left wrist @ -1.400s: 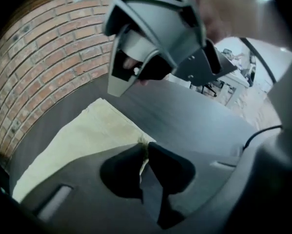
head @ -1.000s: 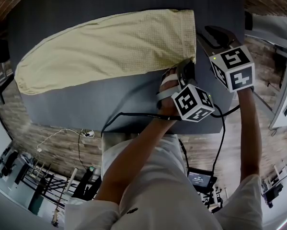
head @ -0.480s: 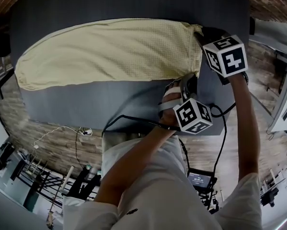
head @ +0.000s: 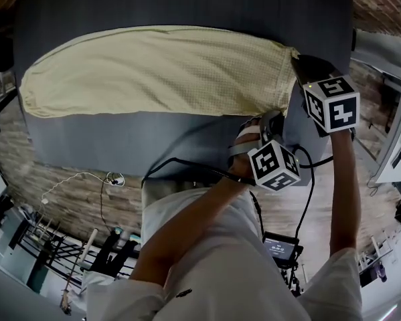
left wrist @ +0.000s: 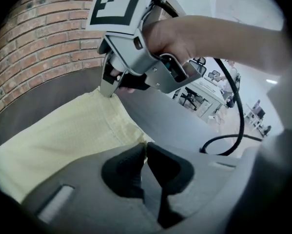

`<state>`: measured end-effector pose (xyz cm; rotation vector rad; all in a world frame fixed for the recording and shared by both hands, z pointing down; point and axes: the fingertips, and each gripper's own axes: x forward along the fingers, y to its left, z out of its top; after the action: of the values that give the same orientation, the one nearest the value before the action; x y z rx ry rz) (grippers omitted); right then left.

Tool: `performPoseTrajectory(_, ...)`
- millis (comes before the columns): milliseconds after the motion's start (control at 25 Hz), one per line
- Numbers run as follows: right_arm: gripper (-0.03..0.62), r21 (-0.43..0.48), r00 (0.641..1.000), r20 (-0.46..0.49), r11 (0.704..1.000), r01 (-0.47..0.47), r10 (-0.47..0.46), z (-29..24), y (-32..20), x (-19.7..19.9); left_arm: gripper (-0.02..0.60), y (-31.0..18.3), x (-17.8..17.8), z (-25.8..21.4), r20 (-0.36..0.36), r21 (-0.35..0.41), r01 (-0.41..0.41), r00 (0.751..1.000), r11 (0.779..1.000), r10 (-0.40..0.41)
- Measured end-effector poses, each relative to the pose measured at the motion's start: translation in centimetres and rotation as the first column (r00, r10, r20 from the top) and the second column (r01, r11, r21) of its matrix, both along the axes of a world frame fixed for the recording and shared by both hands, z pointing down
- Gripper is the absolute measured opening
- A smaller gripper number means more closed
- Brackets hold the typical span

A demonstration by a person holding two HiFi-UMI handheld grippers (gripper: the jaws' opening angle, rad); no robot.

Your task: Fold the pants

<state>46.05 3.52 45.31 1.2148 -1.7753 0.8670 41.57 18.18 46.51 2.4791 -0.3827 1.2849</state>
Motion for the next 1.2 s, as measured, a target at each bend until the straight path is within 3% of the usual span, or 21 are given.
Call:
performPoseTrajectory(200, 0.035, -0.003, 0.999, -0.031, 0.999, -0.038, 0.038, -1.1, 1.8, 0.5, 0.026, 1.7, 0.2, -2.7, -0.076, -0.016, -0.013, 0.997, 1.0, 0.011)
performPoseTrajectory(480, 0.035, 0.016, 0.996, -0.038, 0.997, -0.075, 0.076, -3.9, 2.9, -0.1, 0.026, 2.1, -1.3, -6.4, -0.173, -0.053, 0.037, 0.984, 0.998, -0.046)
performPoseTrajectory(680, 0.035, 0.061, 0.995, -0.058, 0.995, -0.078, 0.081, -6.9, 2.2, -1.3, 0.026, 1.0, -2.7, -9.4, -0.241, -0.037, 0.072, 0.967, 0.997, -0.078)
performPoseTrajectory(960, 0.035, 0.102, 0.996, -0.019, 0.991, -0.09, 0.093, -11.0, 0.6, -5.0, 0.026, -1.1, -6.6, -13.6, -0.344, -0.068, 0.18, 0.919, 0.981, -0.192)
performPoseTrajectory(1200, 0.035, 0.126, 0.994, 0.031, 0.986, -0.11, 0.107, -12.7, -1.6, -9.8, 0.026, -3.7, -11.8, -15.1, -0.376, -0.076, 0.263, 0.886, 0.962, -0.272)
